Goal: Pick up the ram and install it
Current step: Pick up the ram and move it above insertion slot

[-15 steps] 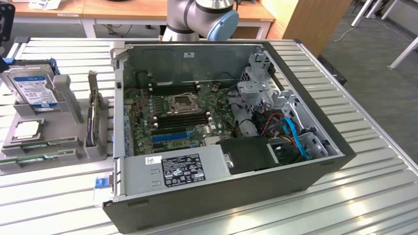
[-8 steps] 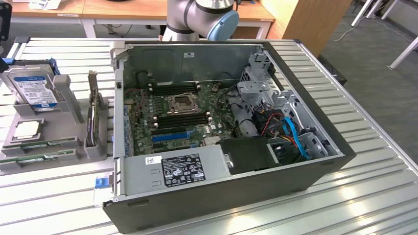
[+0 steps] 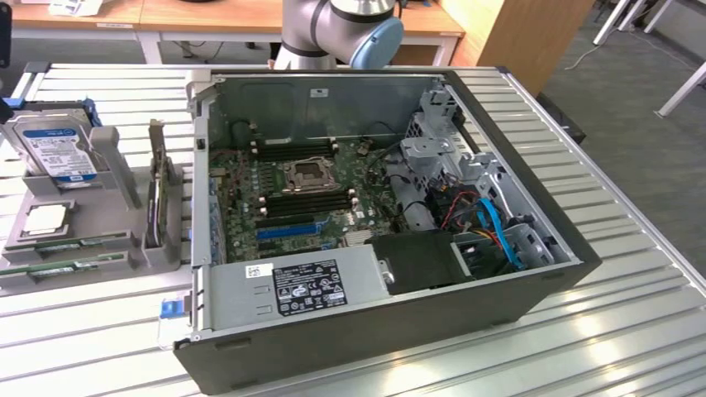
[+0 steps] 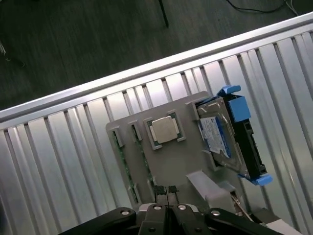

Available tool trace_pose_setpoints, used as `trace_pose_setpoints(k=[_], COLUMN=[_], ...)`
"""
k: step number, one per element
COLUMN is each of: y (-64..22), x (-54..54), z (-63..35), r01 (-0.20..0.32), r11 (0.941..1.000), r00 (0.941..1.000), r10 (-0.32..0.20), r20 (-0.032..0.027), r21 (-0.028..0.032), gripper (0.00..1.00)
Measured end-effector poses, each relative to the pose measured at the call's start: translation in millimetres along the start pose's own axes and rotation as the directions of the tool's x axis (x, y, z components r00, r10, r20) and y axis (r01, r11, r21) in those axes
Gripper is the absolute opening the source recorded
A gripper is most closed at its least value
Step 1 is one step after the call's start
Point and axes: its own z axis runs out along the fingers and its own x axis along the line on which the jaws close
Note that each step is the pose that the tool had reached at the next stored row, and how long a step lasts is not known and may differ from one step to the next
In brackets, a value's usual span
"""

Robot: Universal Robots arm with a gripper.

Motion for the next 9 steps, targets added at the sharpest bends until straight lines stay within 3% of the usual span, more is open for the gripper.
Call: trace_pose_setpoints(k=[4,9], y=[0.0,0.0], x=[0.0,0.0], z=[0.3,0.5], r01=[0.073,0.161], r11=[0.9973,0.9870], r00=[0.9973,0.9870], r10=[-0.073,-0.161], r20=[-0.0032,-0.0070], r21=[-0.0018,-0.0044], gripper=[0.10,0.10])
